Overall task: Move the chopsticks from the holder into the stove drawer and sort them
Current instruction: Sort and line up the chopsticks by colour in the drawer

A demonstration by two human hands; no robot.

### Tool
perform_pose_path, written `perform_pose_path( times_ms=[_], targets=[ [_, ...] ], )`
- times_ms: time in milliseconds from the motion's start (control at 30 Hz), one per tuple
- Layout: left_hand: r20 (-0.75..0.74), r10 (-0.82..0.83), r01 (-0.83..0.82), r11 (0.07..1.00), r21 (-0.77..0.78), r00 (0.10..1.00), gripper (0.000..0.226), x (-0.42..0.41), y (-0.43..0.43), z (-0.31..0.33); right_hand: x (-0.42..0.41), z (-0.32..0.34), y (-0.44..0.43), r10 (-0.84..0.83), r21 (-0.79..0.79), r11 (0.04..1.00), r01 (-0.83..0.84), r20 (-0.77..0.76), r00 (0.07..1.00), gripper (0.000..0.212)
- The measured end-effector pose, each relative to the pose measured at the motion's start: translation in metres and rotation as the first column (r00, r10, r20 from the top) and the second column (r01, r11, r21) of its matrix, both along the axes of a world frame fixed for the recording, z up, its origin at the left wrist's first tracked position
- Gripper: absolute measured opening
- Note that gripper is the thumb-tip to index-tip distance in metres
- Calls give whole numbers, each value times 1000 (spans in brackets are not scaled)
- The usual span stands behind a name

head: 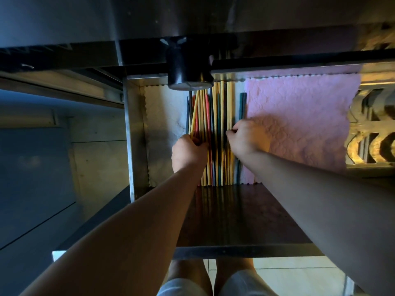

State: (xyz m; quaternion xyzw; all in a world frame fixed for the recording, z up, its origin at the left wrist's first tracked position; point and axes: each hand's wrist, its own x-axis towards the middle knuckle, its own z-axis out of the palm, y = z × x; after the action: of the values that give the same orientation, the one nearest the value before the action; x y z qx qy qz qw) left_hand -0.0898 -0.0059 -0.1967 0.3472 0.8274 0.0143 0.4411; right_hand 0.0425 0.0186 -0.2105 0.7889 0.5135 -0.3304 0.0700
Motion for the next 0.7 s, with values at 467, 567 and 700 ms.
perform_pose_path(
  times_ms=[467,567,700],
  targets=[
    [33,43,-43,999,16,999,17,5,-1,5,4,14,-5,-243,3,968,251,-246,938,21],
    [53,30,-30,999,13,998,25,14,2,5,4,14,-10,-253,6,964,264,-268,930,17],
    [60,109,-108,994,-25,992,27,17,5,3,0,11,-12,-350,-9,928,371,-354,867,16]
  ],
)
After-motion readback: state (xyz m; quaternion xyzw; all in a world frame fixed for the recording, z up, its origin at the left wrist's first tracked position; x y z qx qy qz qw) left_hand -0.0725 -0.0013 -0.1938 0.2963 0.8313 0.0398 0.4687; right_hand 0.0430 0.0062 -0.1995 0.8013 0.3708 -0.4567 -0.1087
